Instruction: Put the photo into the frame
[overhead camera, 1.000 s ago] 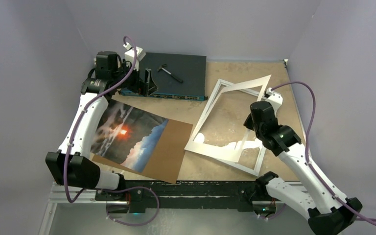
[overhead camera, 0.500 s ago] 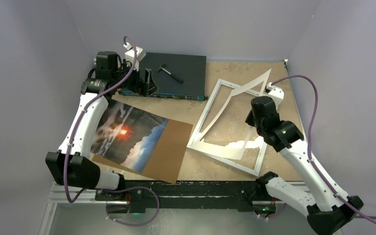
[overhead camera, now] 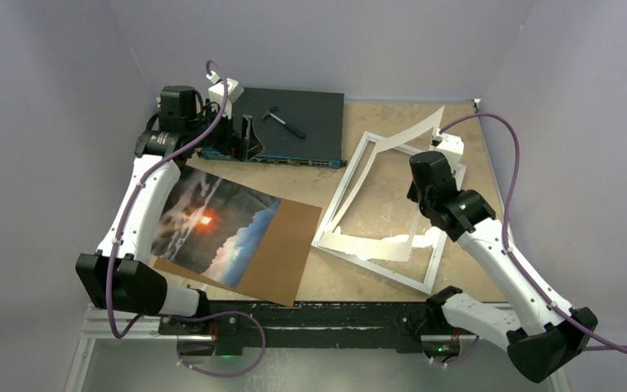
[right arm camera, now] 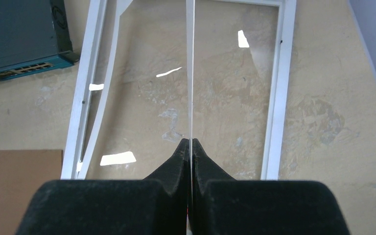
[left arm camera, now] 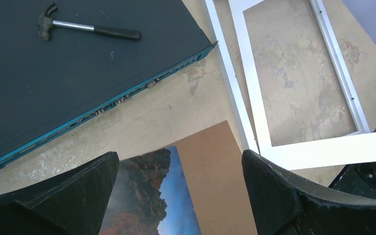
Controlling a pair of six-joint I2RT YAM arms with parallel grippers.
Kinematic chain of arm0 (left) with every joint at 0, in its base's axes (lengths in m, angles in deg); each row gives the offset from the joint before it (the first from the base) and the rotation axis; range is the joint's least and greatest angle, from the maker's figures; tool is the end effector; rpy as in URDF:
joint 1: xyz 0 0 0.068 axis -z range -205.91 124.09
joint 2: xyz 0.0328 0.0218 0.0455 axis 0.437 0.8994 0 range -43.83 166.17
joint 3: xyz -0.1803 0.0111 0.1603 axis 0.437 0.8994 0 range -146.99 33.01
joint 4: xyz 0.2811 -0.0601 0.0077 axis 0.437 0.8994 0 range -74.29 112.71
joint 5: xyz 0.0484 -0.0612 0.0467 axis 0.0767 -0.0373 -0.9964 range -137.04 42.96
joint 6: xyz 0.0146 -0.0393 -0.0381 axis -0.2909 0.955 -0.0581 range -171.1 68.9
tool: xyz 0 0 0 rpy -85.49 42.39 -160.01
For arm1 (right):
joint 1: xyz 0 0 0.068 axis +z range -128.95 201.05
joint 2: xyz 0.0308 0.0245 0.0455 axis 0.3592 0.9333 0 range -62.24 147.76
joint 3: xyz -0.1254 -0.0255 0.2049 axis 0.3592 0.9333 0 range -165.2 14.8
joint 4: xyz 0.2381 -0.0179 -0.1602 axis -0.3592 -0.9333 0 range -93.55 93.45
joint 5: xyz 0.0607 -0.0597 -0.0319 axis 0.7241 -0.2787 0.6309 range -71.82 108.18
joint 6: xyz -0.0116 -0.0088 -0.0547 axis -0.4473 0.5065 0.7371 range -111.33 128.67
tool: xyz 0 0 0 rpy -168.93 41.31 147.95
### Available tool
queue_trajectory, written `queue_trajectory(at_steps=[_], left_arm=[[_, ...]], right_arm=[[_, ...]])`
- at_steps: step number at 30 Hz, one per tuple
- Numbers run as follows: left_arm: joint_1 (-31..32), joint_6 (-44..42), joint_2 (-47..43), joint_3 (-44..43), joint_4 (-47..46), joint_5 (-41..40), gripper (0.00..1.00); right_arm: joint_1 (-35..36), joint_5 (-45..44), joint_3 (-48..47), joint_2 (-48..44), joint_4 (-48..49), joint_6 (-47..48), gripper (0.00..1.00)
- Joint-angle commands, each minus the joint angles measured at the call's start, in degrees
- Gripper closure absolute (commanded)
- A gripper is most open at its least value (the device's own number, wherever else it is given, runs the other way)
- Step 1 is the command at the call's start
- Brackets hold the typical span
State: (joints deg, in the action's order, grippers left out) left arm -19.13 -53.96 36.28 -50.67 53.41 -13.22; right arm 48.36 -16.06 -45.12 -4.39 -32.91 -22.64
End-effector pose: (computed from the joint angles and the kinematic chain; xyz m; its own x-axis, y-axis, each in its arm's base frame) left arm 0.3321 -0.0617 0.3584 -0.5287 0.1045 -0.8423 0.5827 0.7663 -0.2706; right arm 0.2370 0.0973 0.3193 -0.4101 0.2719 -0.8706 0.2891 0.9441 0.1586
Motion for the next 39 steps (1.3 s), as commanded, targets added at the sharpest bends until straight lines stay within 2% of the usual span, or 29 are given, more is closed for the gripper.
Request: queue_trajectory(at_steps=[1, 10, 17, 29, 39], left_arm=[[-0.02, -1.35, -0.95, -2.43, -0.61, 1.14, 0.05], [-0.02, -0.96, -0.92, -3.8, -0.16, 1.47, 0.05], [0.01, -1.09, -0.89, -4.06, -0.09, 1.35, 0.05], [-0.01, -0.45, -0.83, -3.43, -1.47, 1.77, 0.07], [-0.02, -0.93, -1.67, -2.45, -1.68, 1.16, 0.07]], right_arm=[[-0.23, -4.26, -3.14, 0.26, 1.5, 3.53, 1.0], [-0.67, -4.33, -4.48, 1.11, 1.39, 6.71, 1.0], [-0.77, 1.62, -2.97, 1.45, 4.35, 9.68, 1.0], [-0.77, 5.56, -2.98, 2.9, 6.79, 14.33, 1.0], [-1.15, 4.19, -2.28, 5.96, 7.44, 13.6, 1.0]])
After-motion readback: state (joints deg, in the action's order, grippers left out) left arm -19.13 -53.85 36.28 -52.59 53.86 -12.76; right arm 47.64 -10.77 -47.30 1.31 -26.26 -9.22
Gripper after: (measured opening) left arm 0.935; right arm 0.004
